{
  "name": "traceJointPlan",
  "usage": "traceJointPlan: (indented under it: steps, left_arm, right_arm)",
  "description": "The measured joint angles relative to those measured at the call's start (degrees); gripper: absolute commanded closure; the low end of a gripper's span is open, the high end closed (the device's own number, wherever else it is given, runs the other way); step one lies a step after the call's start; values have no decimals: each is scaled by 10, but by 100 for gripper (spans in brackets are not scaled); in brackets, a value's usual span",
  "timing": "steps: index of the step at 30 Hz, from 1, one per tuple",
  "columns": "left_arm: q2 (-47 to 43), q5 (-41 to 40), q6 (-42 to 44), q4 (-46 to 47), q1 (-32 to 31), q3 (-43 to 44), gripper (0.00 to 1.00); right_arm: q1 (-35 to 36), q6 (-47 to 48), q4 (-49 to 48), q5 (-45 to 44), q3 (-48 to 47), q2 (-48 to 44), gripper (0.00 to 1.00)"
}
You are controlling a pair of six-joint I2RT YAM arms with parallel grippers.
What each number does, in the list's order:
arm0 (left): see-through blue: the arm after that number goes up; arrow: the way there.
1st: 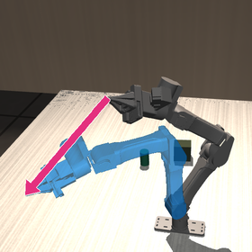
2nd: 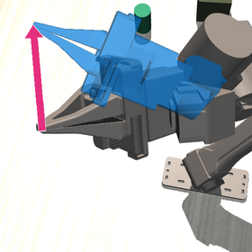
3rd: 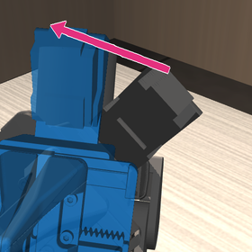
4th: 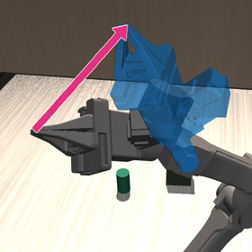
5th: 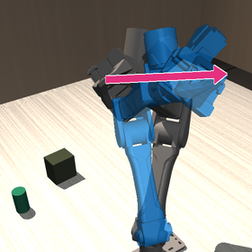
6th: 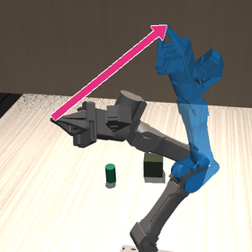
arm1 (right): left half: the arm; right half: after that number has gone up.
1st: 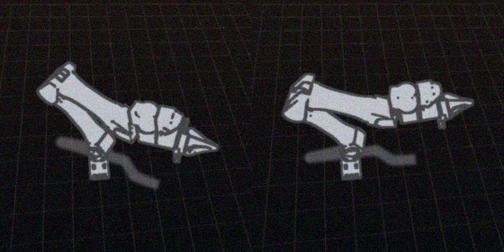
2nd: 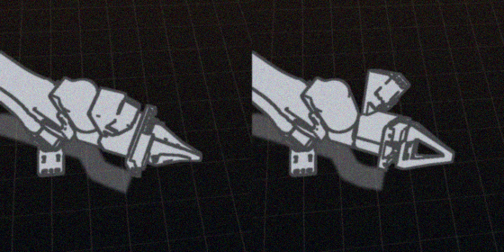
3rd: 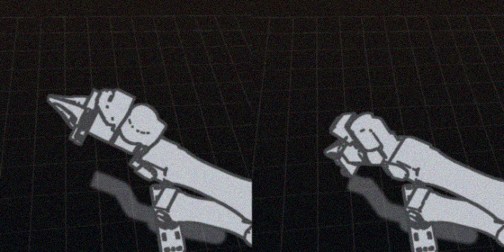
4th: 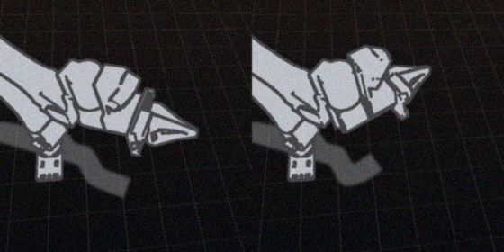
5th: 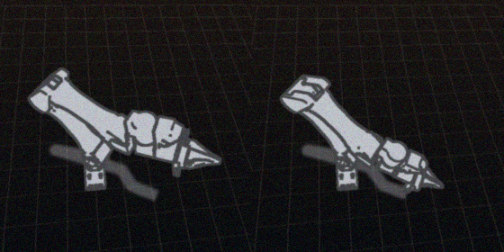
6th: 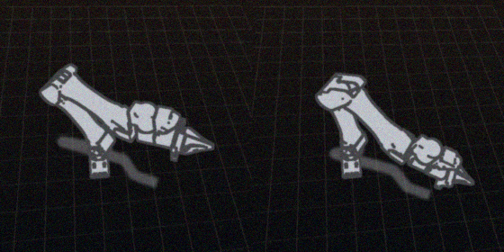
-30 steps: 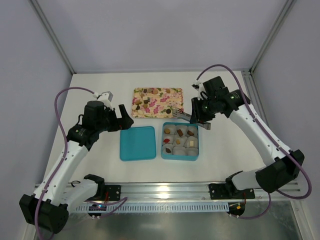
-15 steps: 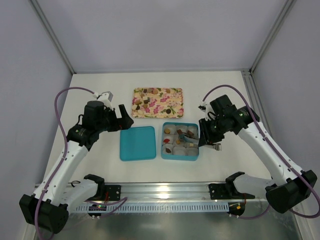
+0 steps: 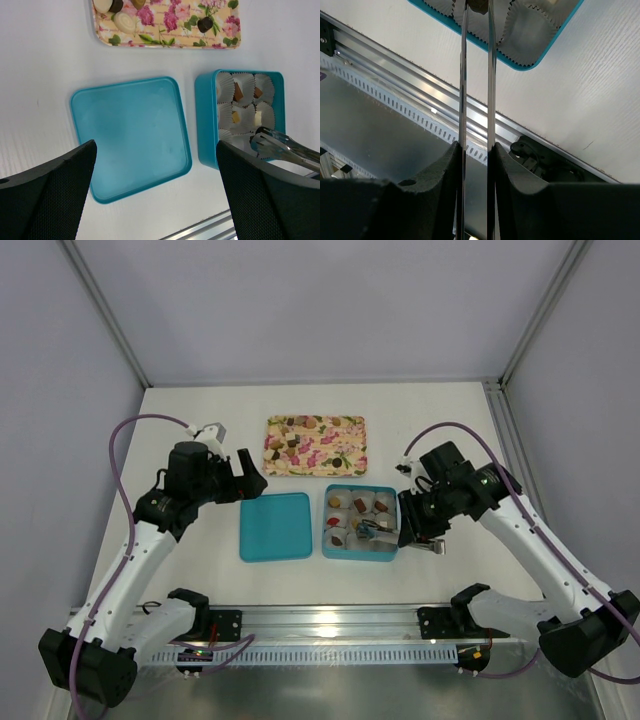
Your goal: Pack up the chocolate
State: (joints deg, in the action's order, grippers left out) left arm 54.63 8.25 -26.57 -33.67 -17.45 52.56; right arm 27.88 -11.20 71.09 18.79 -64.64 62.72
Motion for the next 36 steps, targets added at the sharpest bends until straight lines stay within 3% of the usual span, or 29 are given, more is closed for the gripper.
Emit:
traceJointPlan:
  steps: [36]
  left_arm:
    - [0,4,0,0,0,0,0]
  right_arm:
    - [31,-29,-21,-7,45,-16,62]
